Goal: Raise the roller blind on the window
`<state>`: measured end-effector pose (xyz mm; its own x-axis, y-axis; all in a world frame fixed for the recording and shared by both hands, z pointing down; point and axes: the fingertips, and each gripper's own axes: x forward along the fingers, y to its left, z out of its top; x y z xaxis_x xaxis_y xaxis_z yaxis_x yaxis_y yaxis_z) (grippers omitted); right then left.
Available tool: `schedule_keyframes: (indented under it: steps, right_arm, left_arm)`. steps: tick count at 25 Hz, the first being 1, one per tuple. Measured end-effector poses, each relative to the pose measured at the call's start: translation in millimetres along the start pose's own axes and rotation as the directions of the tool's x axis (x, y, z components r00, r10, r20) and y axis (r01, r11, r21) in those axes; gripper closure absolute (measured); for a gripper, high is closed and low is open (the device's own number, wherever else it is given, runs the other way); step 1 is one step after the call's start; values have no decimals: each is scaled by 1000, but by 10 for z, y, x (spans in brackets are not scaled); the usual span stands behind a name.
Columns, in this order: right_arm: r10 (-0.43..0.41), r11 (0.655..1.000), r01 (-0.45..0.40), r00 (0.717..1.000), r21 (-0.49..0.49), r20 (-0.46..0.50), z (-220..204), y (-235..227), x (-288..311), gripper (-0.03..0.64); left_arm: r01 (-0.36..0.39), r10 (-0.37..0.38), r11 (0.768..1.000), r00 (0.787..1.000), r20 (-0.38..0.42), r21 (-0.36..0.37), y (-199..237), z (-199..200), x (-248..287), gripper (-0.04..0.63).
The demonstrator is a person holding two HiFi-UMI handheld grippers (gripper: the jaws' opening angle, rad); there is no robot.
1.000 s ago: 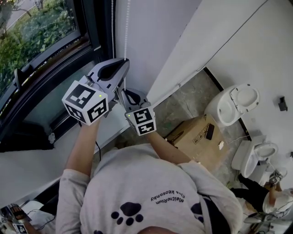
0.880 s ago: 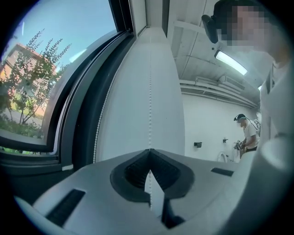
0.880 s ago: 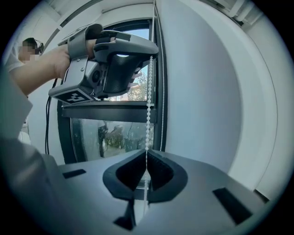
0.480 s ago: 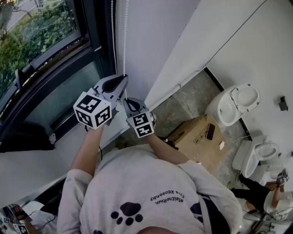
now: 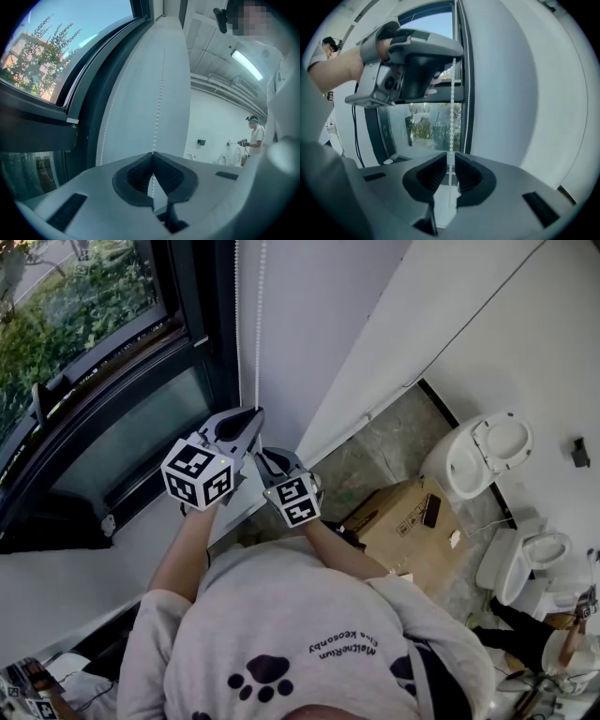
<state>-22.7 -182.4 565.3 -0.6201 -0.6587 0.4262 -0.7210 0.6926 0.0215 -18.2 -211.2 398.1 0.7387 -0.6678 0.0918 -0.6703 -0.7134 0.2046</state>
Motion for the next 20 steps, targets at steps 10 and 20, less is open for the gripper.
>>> schedule_keyframes:
  steps: [10,20]
  right_arm:
    - [-80,997,72,964,41,255,1172,-231,-786,526]
    - [-75,997,72,923,22,378,2268,-272,-1241,526]
  left_arm:
    - [6,-6,1000,1000,15,2,-4,4,29,586]
    - [6,-6,1000,1000,22,2,-8,14,52,586]
